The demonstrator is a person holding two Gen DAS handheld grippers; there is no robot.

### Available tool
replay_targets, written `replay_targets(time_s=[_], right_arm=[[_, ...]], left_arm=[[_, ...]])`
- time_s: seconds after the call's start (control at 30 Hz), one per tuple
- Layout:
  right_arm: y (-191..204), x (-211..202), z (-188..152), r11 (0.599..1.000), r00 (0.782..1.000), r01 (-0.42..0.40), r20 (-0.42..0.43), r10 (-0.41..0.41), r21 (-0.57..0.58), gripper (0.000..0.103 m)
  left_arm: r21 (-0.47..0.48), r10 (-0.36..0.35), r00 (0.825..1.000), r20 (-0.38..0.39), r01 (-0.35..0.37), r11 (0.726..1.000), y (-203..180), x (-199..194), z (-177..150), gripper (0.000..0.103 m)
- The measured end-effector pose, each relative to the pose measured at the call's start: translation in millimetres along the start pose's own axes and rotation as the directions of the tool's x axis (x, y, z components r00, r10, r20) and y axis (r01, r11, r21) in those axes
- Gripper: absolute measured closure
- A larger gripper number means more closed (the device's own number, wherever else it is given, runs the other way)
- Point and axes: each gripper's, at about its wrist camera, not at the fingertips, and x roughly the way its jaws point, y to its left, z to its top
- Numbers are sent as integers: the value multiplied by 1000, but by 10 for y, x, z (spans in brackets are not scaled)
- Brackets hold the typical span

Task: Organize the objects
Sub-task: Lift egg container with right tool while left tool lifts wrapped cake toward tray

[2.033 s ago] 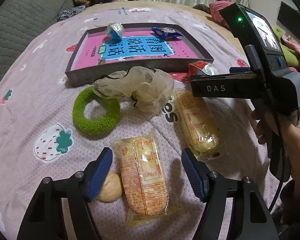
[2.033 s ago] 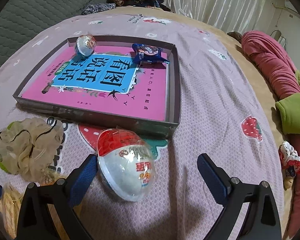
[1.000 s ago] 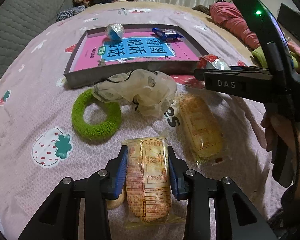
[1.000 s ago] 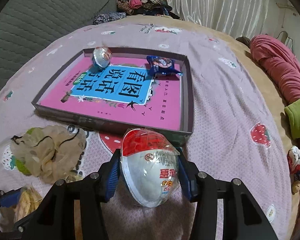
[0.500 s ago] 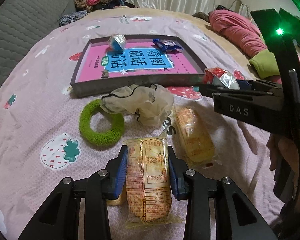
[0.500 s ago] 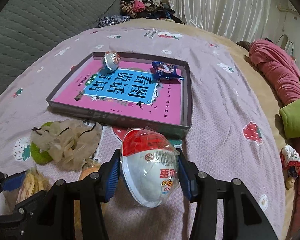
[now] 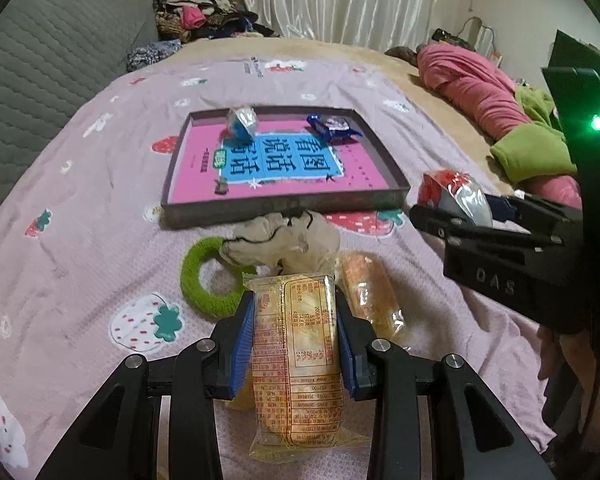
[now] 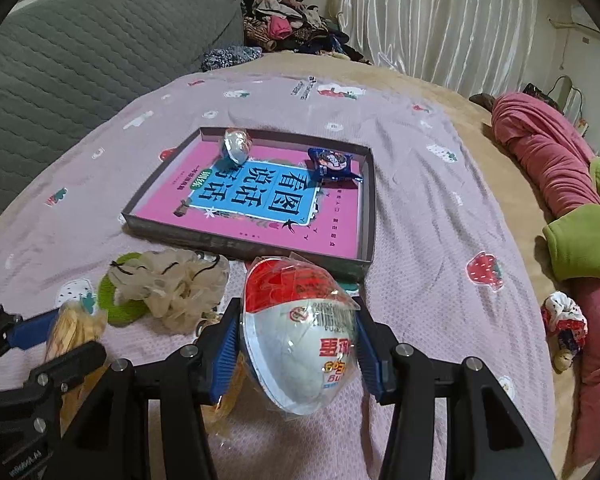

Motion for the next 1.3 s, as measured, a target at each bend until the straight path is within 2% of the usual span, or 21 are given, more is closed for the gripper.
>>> replay_targets(time_s=[0.6, 1.3], right_arm=[[135, -590, 92, 1000, 997, 1, 71, 1, -21, 51], [286, -1082, 357, 999, 986, 14, 167, -7, -40, 51]], left_arm=[[-51, 18, 998, 60, -15, 999, 263, -446, 239, 65], [-27, 22, 992, 122, -19, 999, 272, -785, 489, 65]])
